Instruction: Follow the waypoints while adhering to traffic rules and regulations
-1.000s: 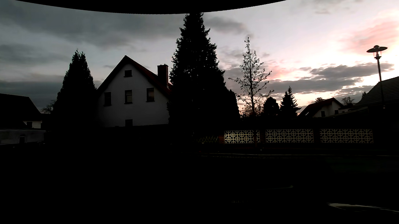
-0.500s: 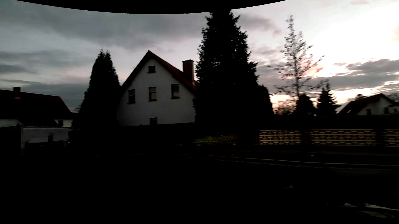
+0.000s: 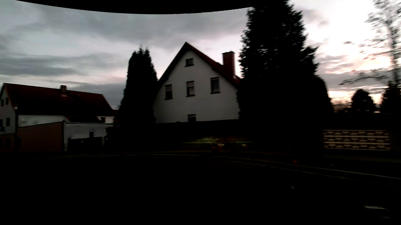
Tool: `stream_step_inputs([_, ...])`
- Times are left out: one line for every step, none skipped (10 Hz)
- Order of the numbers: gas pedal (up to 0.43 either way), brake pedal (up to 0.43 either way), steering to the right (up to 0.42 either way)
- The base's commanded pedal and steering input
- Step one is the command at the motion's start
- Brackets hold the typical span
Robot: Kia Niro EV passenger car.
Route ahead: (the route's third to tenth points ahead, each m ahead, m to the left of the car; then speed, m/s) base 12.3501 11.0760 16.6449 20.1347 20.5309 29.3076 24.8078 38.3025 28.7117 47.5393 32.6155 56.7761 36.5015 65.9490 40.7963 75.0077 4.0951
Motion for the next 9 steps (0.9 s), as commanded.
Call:
stream_step_inputs([0.169,0.0,-0.422])
stream_step_inputs([0.177,0.0,-0.423])
stream_step_inputs([0.177,0.0,-0.421])
stream_step_inputs([0.177,0.0,-0.42])
stream_step_inputs([0.177,0.0,-0.417])
stream_step_inputs([0.177,0.0,-0.413])
stream_step_inputs([0.177,0.0,-0.408])
stream_step_inputs([0.189,0.0,-0.401])
stream_step_inputs([0.189,0.0,-0.39])
